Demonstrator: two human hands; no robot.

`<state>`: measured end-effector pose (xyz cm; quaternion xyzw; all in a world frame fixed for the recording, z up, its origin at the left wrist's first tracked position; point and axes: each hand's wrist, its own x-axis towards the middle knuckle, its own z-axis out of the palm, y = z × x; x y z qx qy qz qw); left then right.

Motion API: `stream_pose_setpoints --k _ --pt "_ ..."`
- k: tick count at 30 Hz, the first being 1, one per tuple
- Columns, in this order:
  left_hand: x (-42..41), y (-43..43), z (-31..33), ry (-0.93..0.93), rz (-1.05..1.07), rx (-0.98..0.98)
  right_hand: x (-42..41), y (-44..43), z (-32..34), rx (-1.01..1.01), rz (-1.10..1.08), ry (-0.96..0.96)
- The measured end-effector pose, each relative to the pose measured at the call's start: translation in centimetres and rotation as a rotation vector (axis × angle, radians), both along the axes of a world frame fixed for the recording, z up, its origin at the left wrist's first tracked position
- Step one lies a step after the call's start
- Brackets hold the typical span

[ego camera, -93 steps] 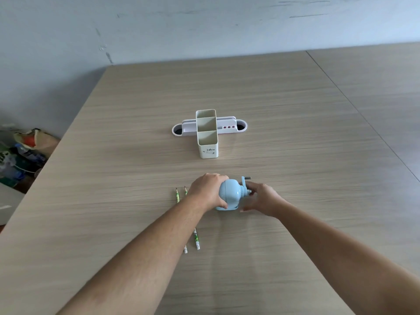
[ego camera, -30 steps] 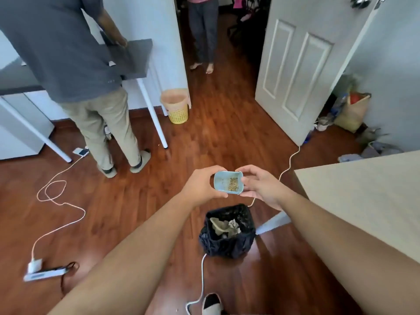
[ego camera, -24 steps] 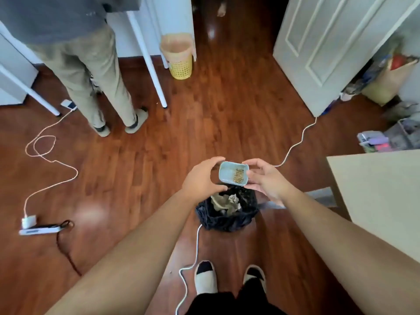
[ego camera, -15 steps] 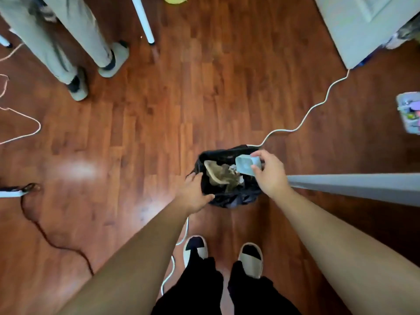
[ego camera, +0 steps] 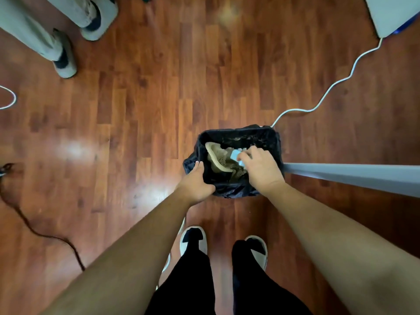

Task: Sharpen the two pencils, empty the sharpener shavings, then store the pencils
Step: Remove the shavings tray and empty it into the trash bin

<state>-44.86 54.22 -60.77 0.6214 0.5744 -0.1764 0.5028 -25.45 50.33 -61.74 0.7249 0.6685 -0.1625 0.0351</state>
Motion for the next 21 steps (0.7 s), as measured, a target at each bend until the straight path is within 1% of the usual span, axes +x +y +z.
stream_pose_setpoints --k 5,8,10,12,13,15,18,21 --pt "0.1 0.3 0.2 0.004 0.015 -0.014 0.7 0.0 -0.3 0.048 0.039 -0.017" --pt "0.0 0.3 0.2 0.013 0.011 -0.024 0.7 -0.5 -0.3 0.118 0.128 -0.039" --pt "-0.1 0.4 0.5 0.018 0.004 -0.035 0.6 -0.9 -0.3 0.099 0.108 -0.032" --pt "-0.2 0.4 1.1 0.002 -0.007 -0.023 0.5 -1.0 0.2 0.059 0.023 0.032" --pt "-0.1 0.3 1.7 -0.005 -0.013 -0.003 0.5 -0.8 0.7 0.032 -0.073 0.102" --pt "0.3 0.0 3.4 -0.023 -0.03 0.036 0.7 -0.1 2.6 -0.014 -0.349 0.304" --pt "1.6 0.1 8.5 -0.078 -0.014 0.119 1.2 1.4 7.7 0.007 -0.722 0.644" --pt "2.9 1.3 14.6 -0.152 0.028 0.206 1.4 2.9 13.5 0.06 -0.896 0.918"
